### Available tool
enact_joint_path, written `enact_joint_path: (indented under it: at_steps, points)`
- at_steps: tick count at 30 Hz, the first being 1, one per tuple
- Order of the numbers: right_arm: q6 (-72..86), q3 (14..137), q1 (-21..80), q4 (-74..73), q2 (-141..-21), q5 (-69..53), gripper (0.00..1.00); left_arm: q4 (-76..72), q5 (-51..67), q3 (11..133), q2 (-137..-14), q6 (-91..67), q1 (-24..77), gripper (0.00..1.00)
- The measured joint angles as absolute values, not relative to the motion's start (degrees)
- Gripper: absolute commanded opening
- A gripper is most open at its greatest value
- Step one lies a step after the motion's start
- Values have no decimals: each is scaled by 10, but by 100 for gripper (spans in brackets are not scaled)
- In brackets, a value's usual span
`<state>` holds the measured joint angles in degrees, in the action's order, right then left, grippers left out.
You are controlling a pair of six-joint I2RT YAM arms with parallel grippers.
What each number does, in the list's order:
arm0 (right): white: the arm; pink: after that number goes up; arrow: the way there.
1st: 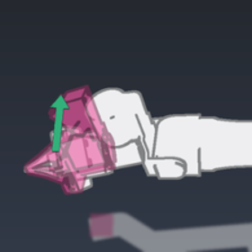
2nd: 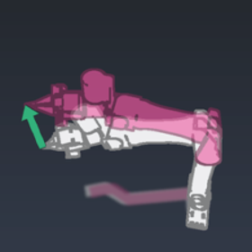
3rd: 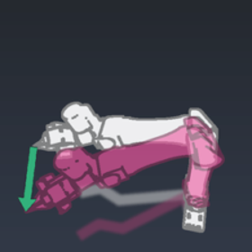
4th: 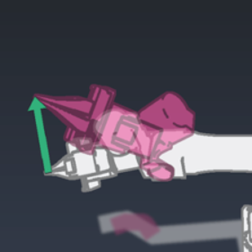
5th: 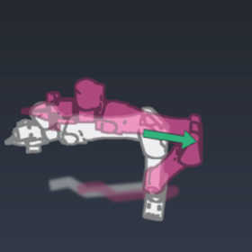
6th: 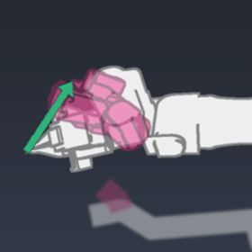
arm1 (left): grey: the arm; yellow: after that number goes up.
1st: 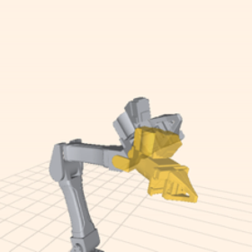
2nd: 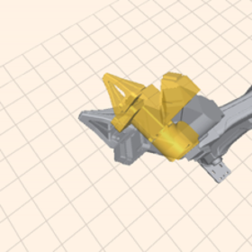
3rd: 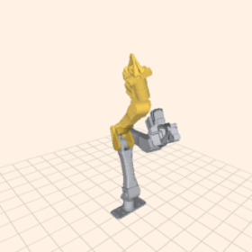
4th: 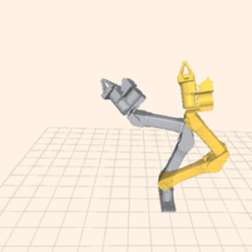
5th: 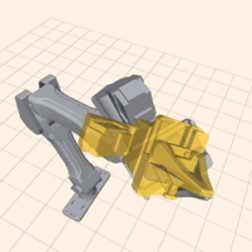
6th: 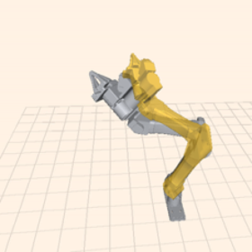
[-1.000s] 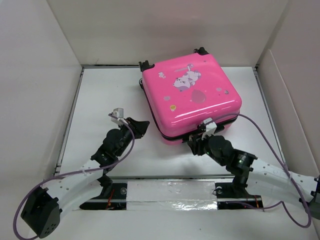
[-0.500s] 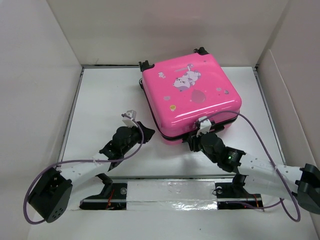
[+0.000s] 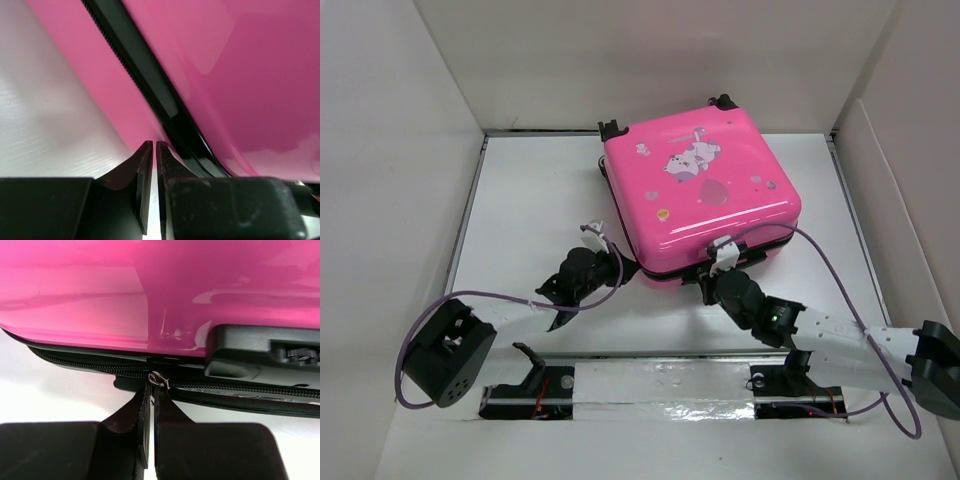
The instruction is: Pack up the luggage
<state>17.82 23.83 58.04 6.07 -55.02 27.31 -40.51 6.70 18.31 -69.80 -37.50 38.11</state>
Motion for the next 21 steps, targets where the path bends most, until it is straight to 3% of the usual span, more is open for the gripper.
enact_joint_path:
  at_steps: [12,17,21]
  points:
    - [178,348,729,-25,-700,474,0,-352,-55,227,-761,-353,405,5]
    - [197,363,745,-67,-695,471,0,-339,-81,246,-761,-347,409,5]
    - [208,323,706,-79,-611,414,0,-349,-78,259,-759,-347,416,5]
